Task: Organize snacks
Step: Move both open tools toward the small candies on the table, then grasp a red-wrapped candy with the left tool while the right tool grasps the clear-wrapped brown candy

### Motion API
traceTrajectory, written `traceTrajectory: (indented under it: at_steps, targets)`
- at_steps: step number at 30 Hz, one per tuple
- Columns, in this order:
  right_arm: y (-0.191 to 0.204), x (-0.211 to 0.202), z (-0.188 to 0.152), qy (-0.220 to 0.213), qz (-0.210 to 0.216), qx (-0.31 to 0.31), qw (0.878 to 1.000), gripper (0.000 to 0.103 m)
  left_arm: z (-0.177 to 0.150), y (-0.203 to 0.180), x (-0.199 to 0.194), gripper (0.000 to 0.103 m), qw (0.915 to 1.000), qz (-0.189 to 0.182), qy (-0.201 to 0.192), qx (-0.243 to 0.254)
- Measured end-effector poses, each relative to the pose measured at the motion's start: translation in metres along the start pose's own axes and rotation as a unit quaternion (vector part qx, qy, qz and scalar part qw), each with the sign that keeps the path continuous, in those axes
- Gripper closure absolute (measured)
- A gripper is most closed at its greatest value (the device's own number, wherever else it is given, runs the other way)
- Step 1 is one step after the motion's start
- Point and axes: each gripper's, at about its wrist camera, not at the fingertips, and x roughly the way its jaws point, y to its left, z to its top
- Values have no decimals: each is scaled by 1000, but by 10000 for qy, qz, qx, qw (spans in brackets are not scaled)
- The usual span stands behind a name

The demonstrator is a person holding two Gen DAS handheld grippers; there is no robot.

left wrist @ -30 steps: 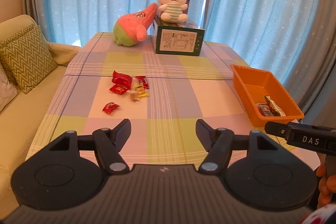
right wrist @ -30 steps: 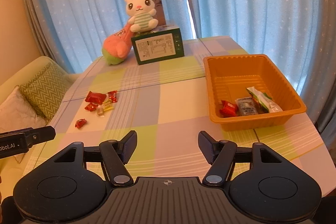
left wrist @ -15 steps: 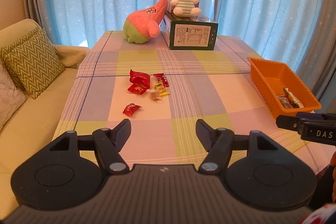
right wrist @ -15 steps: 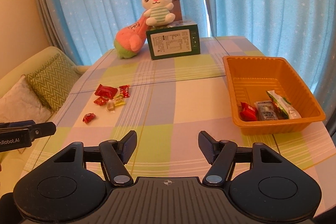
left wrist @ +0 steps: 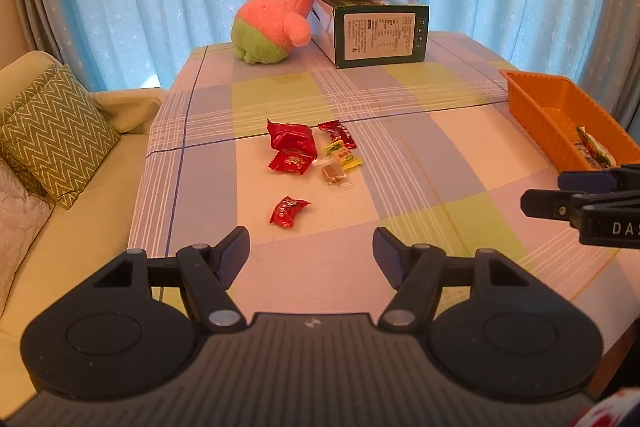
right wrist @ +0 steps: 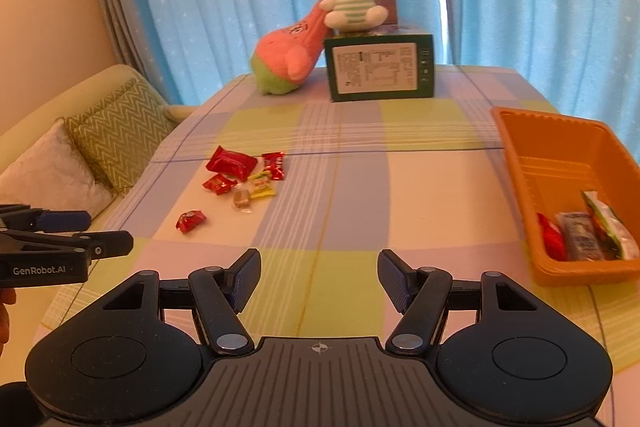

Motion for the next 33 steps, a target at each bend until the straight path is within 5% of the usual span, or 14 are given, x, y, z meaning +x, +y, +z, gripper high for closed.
traceTrajectory:
  at_steps: [10,19,26,33]
  targets:
    - [15,65,12,-8,149,-315,9994,39,8,27,63,45,9993,-197,30,314]
    - [19,109,19,85,204,-393,9990,39,11,35,121,63,9968,-513,184,586]
    - [26,133,21,98,289,-432,9986,39,10,36,140,84,9955,-662,297,606]
    - [40,154,25,61,477,-577,9972,50,5,46,127,87,9988,-430,120,188]
